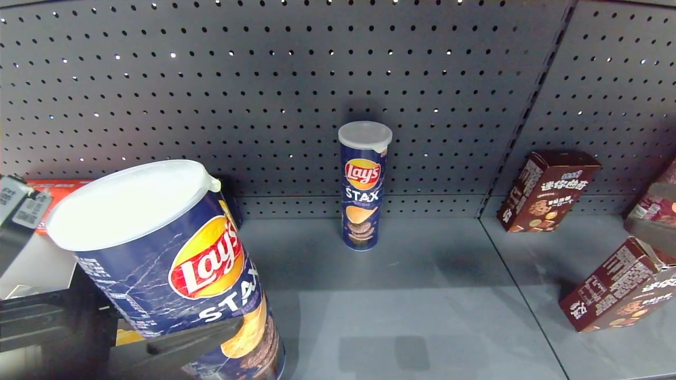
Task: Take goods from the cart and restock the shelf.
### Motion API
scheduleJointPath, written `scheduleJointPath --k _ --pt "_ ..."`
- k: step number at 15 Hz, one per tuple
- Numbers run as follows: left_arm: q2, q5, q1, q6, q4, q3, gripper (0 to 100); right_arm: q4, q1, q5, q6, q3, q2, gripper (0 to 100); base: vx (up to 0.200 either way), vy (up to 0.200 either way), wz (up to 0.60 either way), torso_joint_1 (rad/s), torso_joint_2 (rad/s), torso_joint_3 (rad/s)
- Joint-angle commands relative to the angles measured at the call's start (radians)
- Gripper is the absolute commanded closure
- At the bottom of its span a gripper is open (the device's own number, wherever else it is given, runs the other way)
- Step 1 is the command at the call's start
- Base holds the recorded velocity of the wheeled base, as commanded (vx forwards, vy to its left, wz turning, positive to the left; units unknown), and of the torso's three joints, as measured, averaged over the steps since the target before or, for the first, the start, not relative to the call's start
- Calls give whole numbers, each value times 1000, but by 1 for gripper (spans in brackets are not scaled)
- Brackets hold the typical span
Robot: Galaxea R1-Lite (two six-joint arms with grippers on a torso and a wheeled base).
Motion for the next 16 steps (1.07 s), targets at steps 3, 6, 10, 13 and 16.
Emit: scheduleJointPath --k 3,6,10,13,16 --pt "5 -1 0 0 0 0 100 -3 104 -9 -21 -113 198 0 0 0 0 0 0 0" --pt "3 -1 0 0 0 0 100 -1 141 -26 -23 -152 264 0 0 0 0 0 0 0" --pt "2 -2 -2 0 0 -1 100 -13 142 -26 -91 -193 372 0 0 0 0 0 0 0" --pt "2 -4 -2 0 0 -1 100 -55 144 -43 -95 -259 473 0 0 0 0 0 0 0" --pt "2 -4 -2 -2 0 -1 100 -205 144 17 -100 -267 563 0 0 0 0 0 0 0"
